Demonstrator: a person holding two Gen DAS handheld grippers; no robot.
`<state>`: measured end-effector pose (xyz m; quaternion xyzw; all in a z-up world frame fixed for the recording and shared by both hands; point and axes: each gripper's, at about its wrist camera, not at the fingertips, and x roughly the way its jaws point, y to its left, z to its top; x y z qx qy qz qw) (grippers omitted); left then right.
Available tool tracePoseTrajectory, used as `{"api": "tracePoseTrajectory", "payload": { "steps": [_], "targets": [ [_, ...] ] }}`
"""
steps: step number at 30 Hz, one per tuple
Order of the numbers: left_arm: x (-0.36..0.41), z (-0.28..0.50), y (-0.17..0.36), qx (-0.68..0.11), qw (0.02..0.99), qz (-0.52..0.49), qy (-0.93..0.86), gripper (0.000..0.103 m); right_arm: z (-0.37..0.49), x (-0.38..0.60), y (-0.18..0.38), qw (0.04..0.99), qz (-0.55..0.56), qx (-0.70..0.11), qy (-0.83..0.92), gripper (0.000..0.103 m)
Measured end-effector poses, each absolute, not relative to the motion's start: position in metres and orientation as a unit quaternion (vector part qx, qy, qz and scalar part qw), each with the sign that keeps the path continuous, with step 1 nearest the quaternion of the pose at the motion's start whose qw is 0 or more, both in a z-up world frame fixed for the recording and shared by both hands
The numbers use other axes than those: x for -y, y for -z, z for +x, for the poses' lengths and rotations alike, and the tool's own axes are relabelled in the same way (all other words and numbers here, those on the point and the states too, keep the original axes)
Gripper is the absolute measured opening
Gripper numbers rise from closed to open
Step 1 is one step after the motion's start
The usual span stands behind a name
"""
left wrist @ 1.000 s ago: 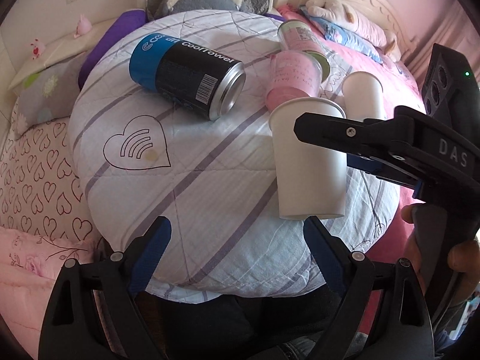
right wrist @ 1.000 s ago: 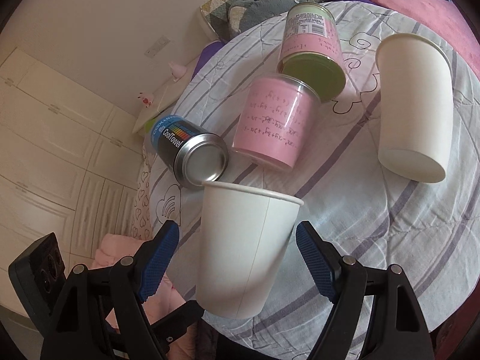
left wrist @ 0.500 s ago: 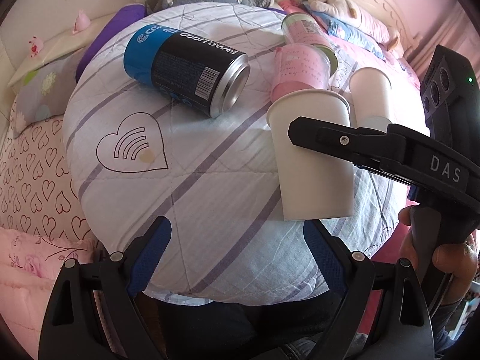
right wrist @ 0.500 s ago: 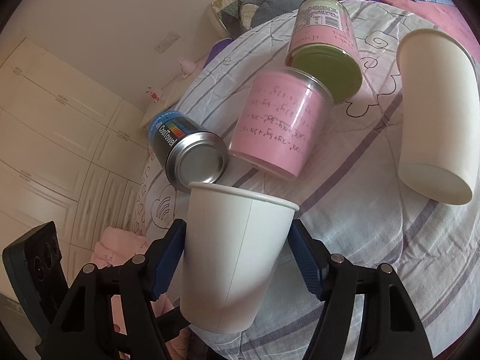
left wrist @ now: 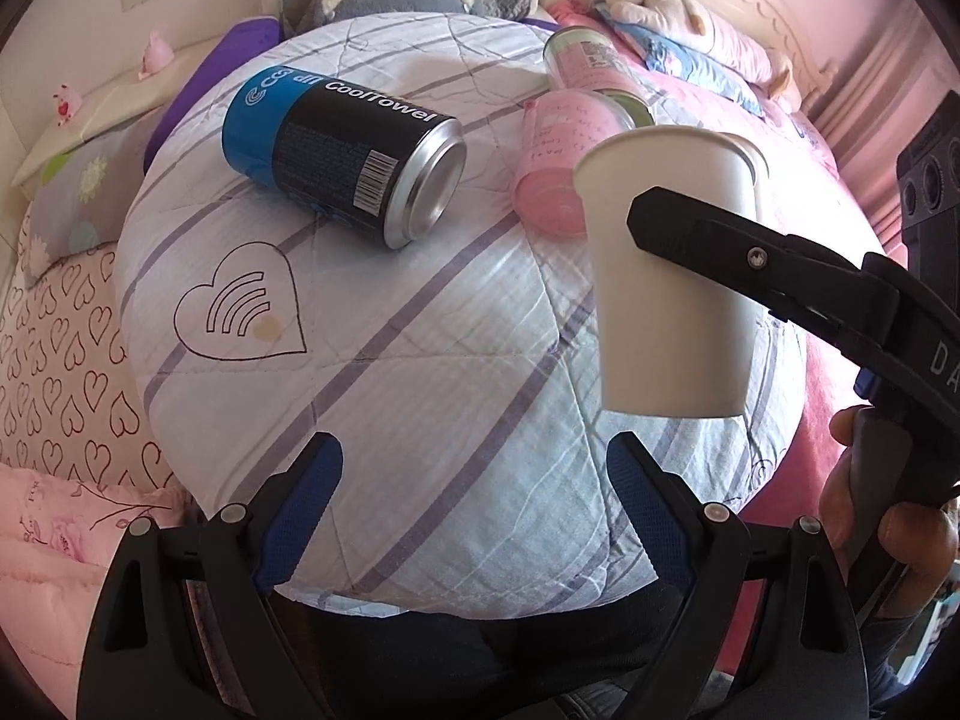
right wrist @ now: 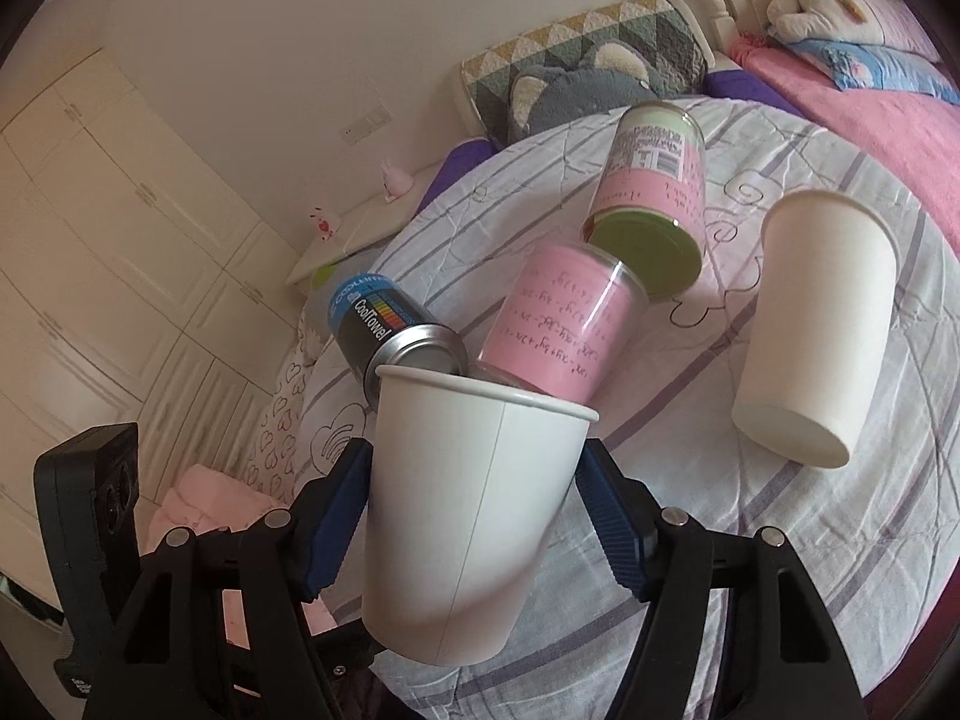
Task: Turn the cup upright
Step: 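Lift the white cup with the right gripper and rotate it rim up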
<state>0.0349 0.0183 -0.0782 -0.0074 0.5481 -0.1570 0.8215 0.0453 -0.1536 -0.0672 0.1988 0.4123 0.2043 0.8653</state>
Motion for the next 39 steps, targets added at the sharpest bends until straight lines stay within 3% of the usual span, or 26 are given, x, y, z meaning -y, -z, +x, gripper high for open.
{"api": "tracePoseTrajectory", "payload": {
  "steps": [12, 39],
  "targets": [
    [-0.004, 0.034, 0.063, -0.527, 0.812, -0.067, 0.243, 0.092, 0.038, 0.148, 0.067, 0.909, 0.127, -0.353, -0.180, 0.070],
    [-0.001, 0.044, 0.083, -0.526, 0.837, -0.011, 0.149, 0.094, 0.030, 0.140, 0.066, 0.934, 0.038, -0.315, -0.161, 0.071]
  ]
}}
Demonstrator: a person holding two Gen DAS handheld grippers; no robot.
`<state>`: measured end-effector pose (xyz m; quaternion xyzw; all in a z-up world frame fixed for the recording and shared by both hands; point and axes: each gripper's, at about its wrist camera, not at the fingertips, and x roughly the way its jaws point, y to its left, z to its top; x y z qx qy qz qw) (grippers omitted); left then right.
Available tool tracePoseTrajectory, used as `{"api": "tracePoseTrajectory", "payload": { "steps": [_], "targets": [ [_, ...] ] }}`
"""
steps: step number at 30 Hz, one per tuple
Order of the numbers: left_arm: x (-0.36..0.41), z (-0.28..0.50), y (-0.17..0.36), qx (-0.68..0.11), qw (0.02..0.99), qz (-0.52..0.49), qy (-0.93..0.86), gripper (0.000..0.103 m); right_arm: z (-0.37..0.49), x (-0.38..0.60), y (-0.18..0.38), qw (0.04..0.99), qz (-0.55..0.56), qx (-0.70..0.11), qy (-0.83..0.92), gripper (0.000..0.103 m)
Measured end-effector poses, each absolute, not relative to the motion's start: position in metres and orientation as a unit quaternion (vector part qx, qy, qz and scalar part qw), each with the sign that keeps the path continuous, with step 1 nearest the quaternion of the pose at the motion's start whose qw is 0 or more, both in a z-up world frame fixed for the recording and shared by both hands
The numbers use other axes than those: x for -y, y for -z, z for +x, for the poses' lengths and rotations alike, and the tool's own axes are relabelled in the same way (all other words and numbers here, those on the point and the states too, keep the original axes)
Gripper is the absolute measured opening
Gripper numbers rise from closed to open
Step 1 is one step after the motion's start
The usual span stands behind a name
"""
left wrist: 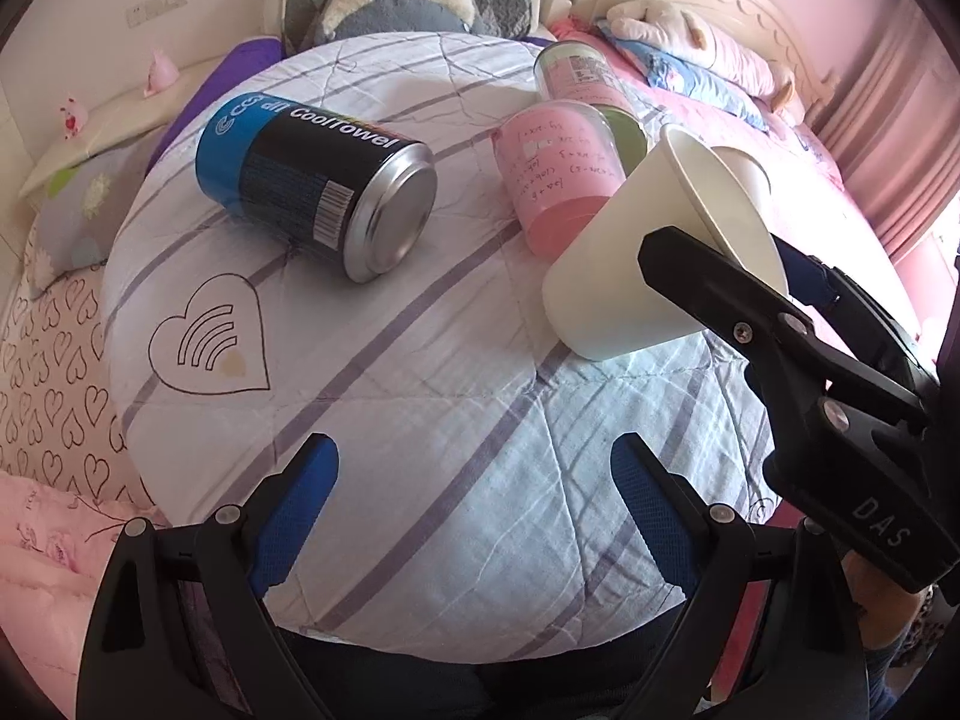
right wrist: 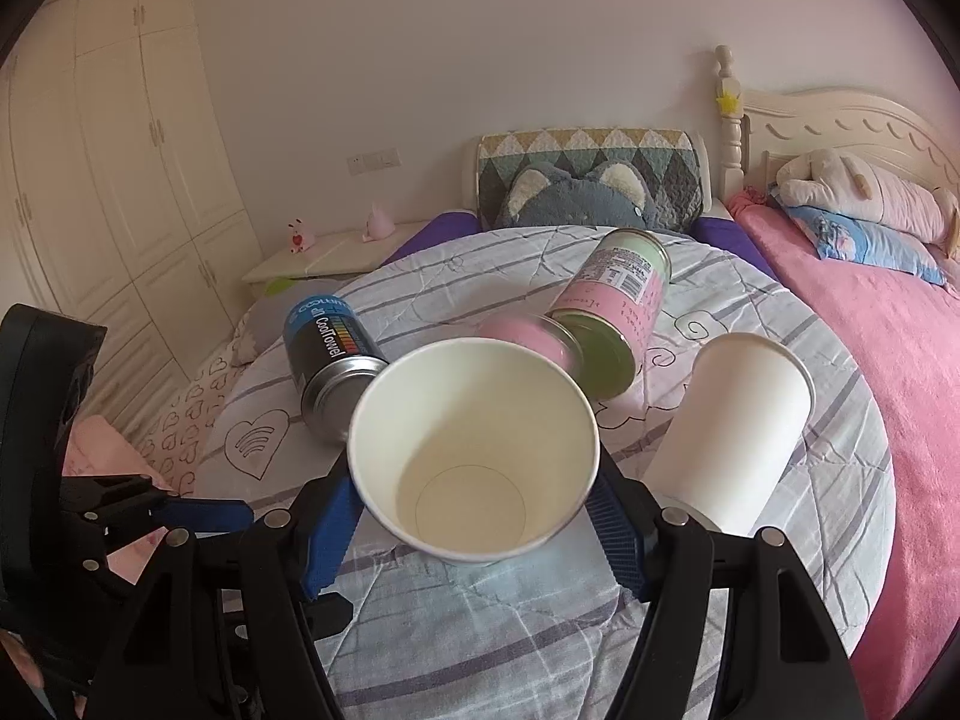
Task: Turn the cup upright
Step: 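Lift the white cup with the right gripper and rotate it rim up, then lower the white cup rim up onto the quilt and open the right gripper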
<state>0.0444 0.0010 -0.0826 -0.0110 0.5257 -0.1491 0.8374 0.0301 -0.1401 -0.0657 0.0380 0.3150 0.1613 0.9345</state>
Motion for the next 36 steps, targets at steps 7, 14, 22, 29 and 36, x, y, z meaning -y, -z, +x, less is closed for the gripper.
{"api": "tracePoseTrajectory", "payload": {
  "steps": [7, 14, 22, 29, 36],
  "targets": [
    [-0.003, 0.045, 0.083, -0.523, 0.841, -0.013, 0.142, 0.094, 0.027, 0.132, 0.056, 0.932, -0.002, -0.331, -0.146, 0.071],
    [-0.003, 0.042, 0.084, -0.521, 0.844, 0.000, 0.129, 0.094, 0.029, 0.131, 0.066, 0.926, -0.004, -0.348, -0.145, 0.071],
    [-0.005, 0.028, 0.071, -0.501, 0.858, 0.026, 0.112, 0.094, 0.018, 0.128, 0.059, 0.926, -0.017, -0.351, -0.136, 0.083],
    [-0.005, 0.012, 0.052, -0.472, 0.876, 0.034, 0.094, 0.094, 0.001, 0.131, 0.043, 0.931, -0.017, -0.339, -0.133, 0.083],
    [0.002, -0.005, 0.039, -0.450, 0.888, 0.033, 0.090, 0.099, -0.024, 0.150, 0.021, 0.943, -0.002, -0.314, -0.111, 0.083]
  ]
}}
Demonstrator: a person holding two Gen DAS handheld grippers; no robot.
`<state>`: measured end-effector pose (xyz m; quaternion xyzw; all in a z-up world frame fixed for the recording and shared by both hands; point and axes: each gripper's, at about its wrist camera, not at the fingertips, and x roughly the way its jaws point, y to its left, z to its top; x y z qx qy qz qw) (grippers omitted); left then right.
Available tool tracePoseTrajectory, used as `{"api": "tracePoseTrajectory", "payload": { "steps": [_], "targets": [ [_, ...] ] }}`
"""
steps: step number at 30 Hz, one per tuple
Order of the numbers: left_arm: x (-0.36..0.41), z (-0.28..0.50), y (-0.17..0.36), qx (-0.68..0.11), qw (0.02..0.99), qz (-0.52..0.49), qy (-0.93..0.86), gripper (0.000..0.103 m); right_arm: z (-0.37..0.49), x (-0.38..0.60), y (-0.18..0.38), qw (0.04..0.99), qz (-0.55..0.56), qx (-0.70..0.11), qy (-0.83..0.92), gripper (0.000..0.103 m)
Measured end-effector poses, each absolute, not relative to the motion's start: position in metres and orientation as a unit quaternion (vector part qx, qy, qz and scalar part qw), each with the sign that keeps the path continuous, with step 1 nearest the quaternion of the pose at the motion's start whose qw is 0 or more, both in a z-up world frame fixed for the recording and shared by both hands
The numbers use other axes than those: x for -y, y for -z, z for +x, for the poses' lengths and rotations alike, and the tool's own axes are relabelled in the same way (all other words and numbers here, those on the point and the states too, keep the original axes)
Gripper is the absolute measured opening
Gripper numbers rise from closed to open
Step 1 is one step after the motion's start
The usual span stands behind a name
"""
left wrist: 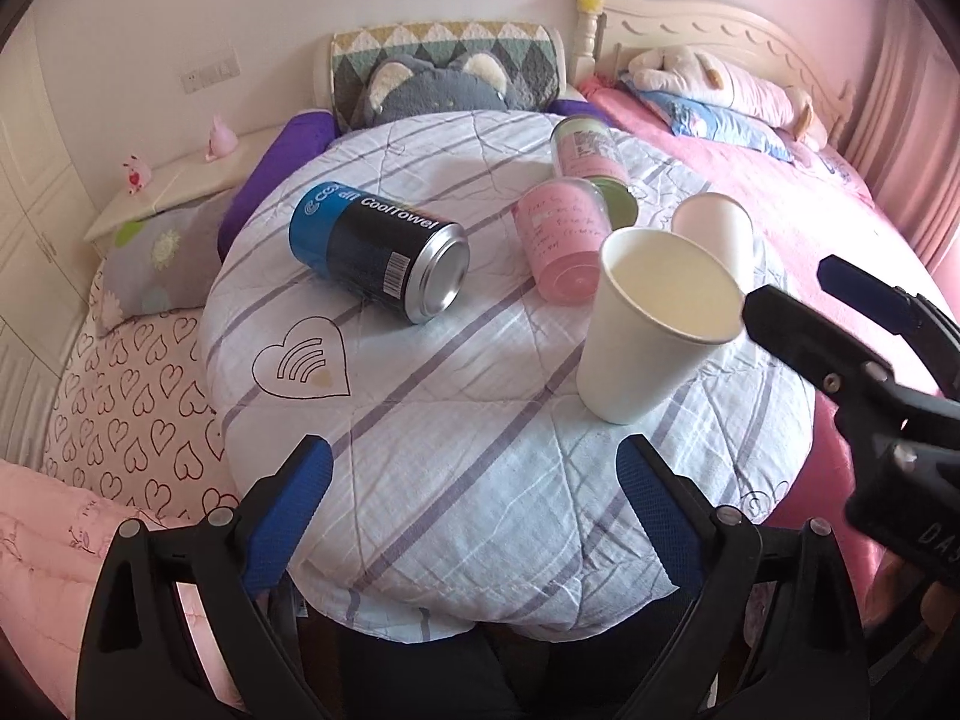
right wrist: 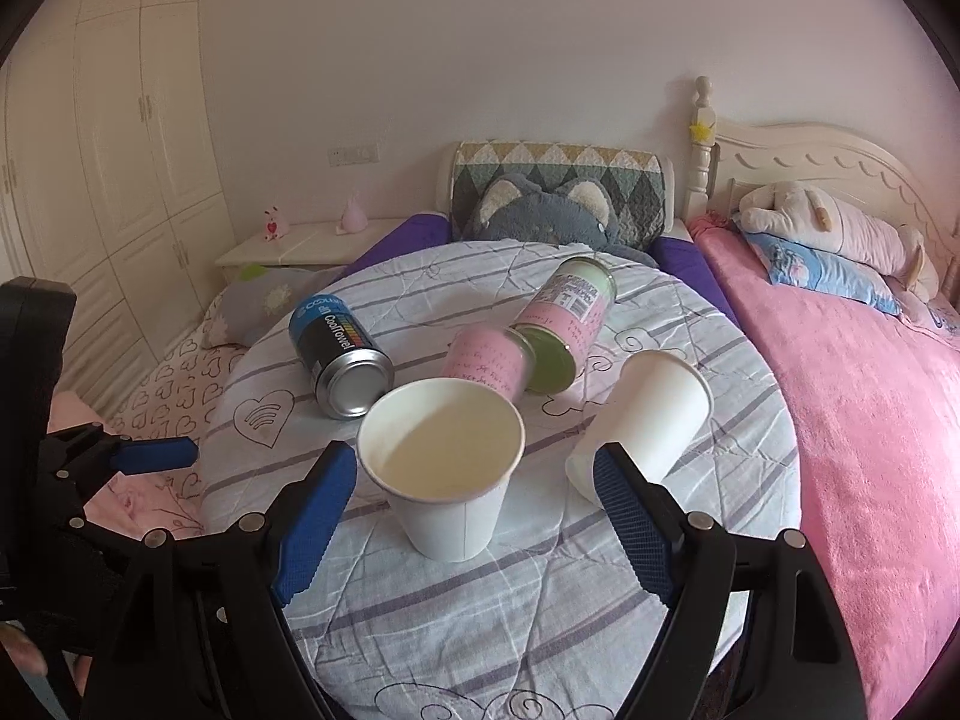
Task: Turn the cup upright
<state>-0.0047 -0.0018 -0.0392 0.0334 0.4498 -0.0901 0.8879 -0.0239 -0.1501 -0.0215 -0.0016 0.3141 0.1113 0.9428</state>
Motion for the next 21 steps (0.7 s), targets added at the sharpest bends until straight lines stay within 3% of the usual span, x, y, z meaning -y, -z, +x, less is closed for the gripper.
{"api": "tracePoseTrajectory", "payload": {
  "steps": [7, 21],
  "targets": [
    [0.015, -0.024, 0.033, -0.416, 0.906, 0.053, 0.061, 0.101, -0.044, 0.169, 0.007, 0.957, -0.003, -0.284, -0.052, 0.083],
    [-0.002, -0.042, 0.014, -0.349, 0.936, -0.022, 0.023, 0.103, -0.054, 0.177, 0.004, 0.960, 0.012, -0.276, -0.036, 0.083]
  ]
}}
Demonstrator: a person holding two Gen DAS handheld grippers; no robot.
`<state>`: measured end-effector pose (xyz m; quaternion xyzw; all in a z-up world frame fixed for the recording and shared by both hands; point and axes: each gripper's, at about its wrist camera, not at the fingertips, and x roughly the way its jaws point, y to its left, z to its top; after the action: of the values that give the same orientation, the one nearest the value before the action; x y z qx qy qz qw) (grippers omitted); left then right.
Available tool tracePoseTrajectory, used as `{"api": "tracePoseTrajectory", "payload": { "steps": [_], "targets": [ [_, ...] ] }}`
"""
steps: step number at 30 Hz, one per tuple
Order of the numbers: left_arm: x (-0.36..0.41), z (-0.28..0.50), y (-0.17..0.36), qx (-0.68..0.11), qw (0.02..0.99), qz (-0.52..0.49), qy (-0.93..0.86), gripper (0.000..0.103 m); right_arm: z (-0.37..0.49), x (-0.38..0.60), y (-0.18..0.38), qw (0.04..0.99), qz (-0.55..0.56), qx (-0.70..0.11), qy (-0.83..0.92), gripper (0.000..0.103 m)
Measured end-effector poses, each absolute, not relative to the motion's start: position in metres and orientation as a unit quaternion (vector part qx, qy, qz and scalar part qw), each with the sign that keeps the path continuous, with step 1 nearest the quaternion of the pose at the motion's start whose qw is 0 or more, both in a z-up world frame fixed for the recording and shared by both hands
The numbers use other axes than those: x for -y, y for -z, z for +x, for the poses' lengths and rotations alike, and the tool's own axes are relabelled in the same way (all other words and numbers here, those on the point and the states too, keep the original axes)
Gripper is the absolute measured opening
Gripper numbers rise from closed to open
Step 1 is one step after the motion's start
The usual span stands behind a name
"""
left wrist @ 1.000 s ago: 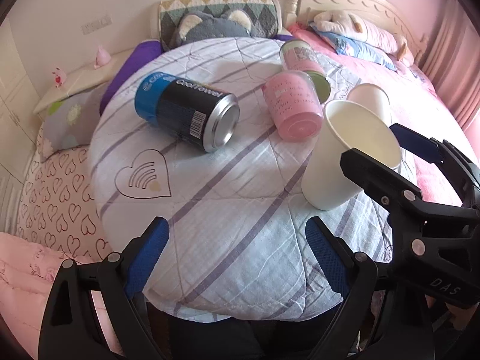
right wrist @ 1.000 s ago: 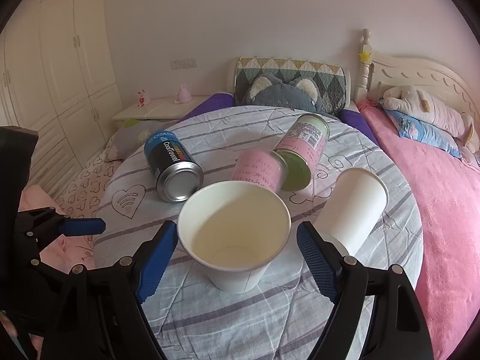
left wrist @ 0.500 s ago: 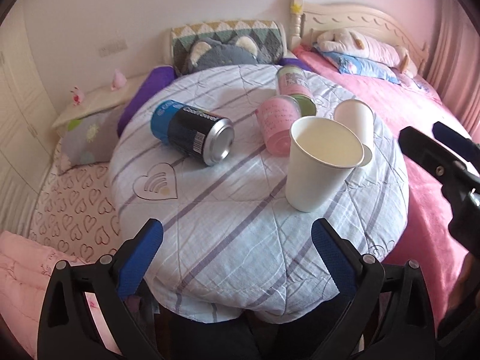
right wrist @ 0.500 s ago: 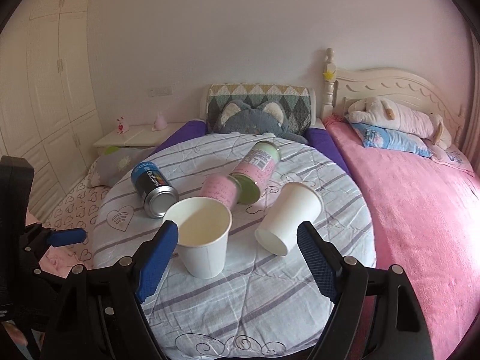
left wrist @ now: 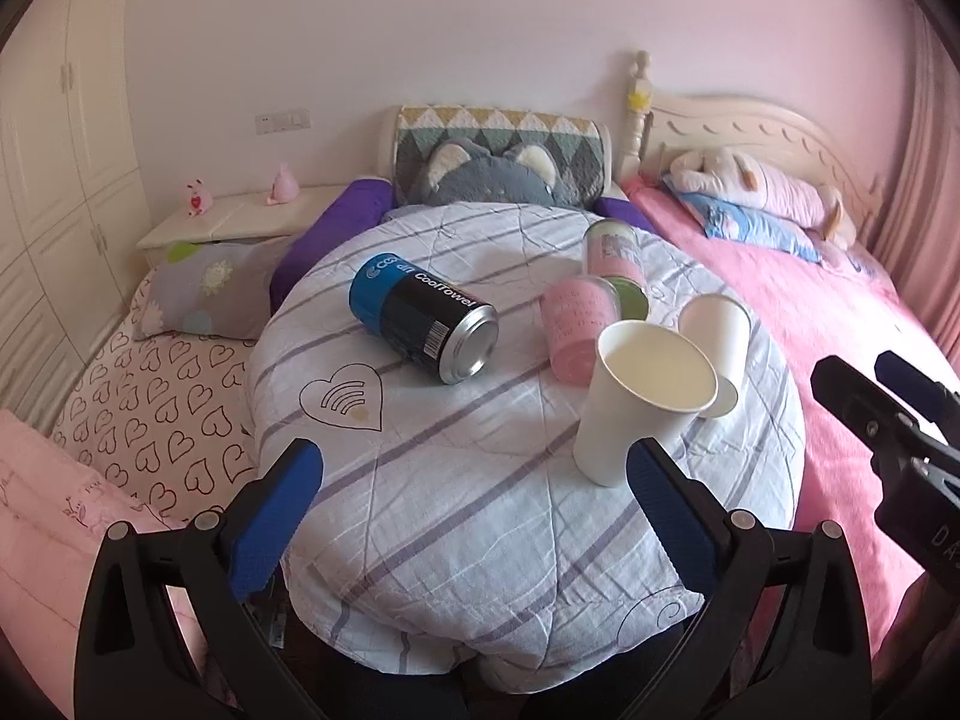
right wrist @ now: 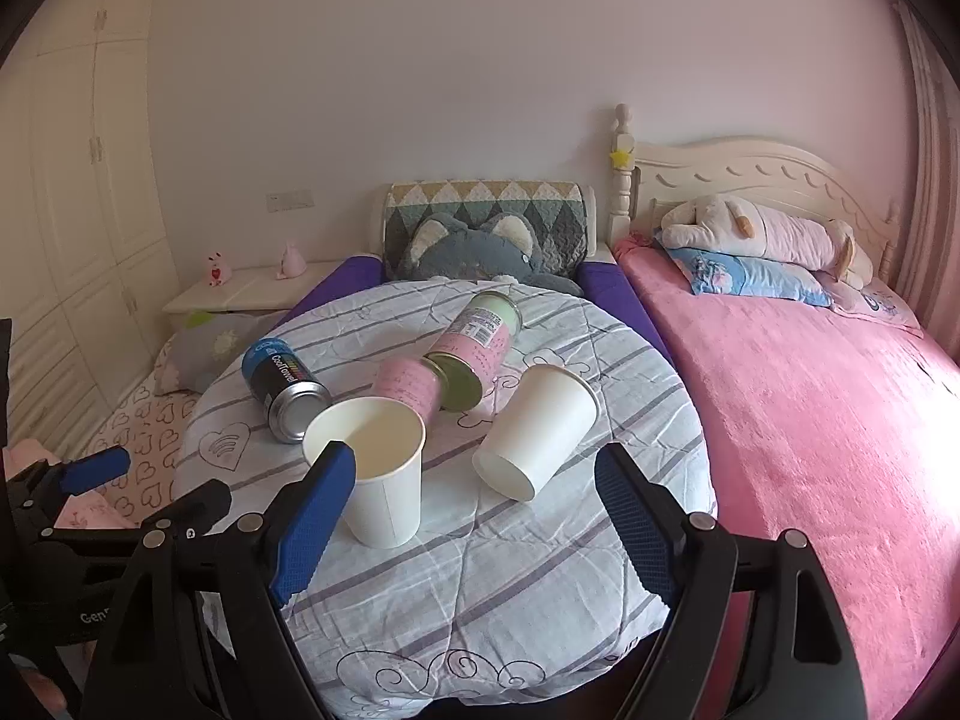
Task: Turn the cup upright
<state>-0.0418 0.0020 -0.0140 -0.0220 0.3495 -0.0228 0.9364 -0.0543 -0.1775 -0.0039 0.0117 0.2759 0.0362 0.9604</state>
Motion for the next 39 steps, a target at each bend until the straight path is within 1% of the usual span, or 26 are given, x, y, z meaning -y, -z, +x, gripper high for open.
{"api": "tracePoseTrajectory", "payload": {
  "steps": [5, 39],
  "targets": [
    [-0.002, -0.042, 0.014, -0.348, 0.937, -0.034, 0.023, 0.103, -0.055, 0.177, 0.006, 0.960, 0.011, -0.277, -0.041, 0.083],
    [0.011, -0.038, 0.020, -0.344, 0.939, 0.000, 0.001, 0.103, -0.045, 0.180, 0.020, 0.950, 0.025, -0.305, -0.055, 0.083]
  ]
}}
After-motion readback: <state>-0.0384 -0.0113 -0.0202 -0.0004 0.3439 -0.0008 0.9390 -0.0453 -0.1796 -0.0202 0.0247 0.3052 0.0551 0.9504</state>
